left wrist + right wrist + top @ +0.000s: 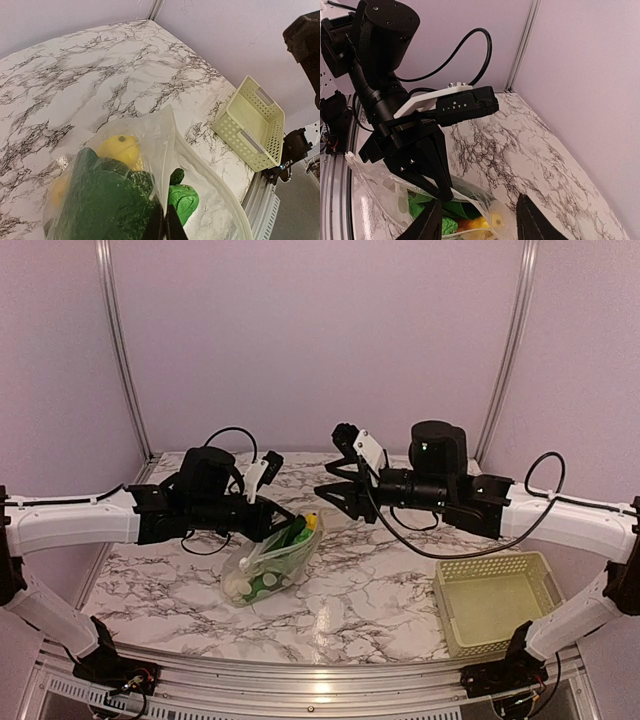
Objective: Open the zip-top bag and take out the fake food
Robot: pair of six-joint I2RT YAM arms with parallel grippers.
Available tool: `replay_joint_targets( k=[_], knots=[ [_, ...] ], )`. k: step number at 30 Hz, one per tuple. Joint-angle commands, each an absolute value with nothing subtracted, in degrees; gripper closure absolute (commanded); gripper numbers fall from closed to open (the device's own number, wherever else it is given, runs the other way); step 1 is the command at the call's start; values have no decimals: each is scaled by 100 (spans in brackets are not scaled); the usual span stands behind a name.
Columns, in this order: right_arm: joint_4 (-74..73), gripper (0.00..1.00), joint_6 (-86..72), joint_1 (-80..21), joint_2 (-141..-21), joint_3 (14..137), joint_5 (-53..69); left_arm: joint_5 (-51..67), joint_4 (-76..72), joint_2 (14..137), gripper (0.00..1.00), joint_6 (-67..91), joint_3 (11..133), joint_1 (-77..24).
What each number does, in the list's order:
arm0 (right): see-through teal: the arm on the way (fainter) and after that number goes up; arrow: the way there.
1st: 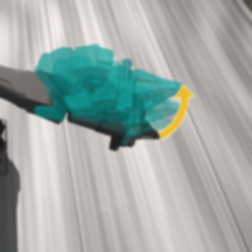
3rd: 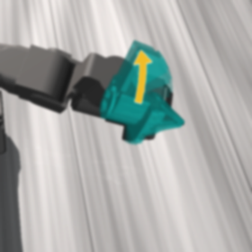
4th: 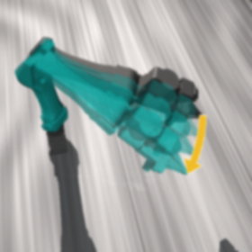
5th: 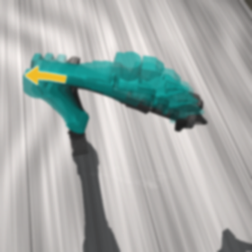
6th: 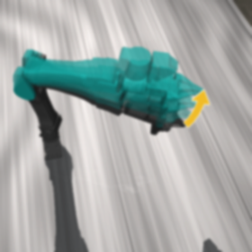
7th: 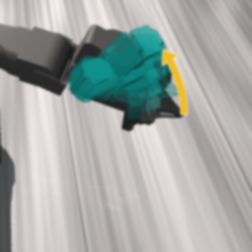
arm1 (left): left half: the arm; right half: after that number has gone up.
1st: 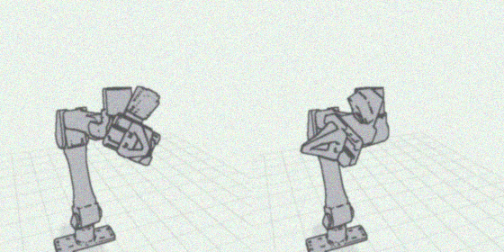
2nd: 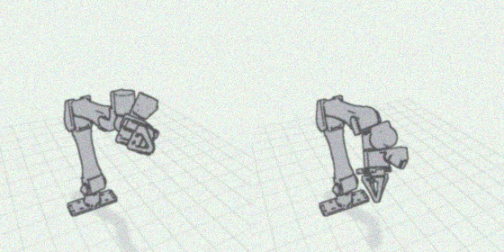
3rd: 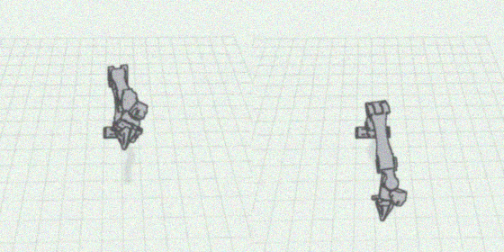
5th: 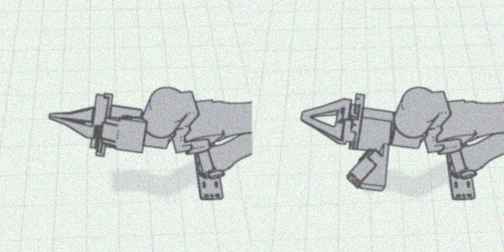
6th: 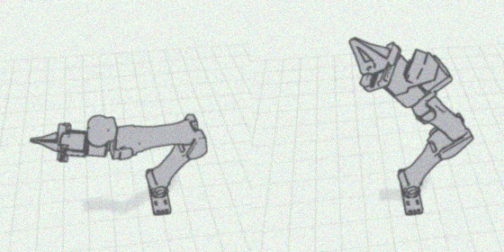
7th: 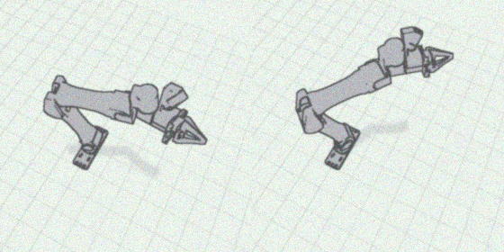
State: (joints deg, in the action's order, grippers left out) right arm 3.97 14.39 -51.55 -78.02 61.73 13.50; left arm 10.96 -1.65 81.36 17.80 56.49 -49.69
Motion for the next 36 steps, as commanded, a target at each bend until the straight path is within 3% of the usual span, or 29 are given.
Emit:
replay_joint_targets(
  k=[1,9,14,16,20,32,36],
  knots=[
    [-341,56,1152,-5226,-8099,6646,1443,1193,-350,8256,100,1740,5895,-5036],
    [-765,74,1114,-5333,-8758,6747,1273,1236,-374,8248,100,1716,5831,-5084],
    [-1317,79,1198,-5512,-8929,6739,1075,1206,-383,8189,100,1722,5777,-5085],
    [-1452,77,1206,-5556,-8895,6698,1018,1168,-379,8175,100,1677,5745,-5087],
    [-1573,61,1178,-5583,-8691,6559,1015,1142,-400,8154,100,1657,5659,-5089],
    [-2108,45,1240,-5582,-8966,6631,1447,1305,-446,8159,100,1573,5557,-5089],
    [-2316,45,1348,-5588,-9147,6746,1575,1327,-460,8148,100,1559,5528,-5086]
  ],
)
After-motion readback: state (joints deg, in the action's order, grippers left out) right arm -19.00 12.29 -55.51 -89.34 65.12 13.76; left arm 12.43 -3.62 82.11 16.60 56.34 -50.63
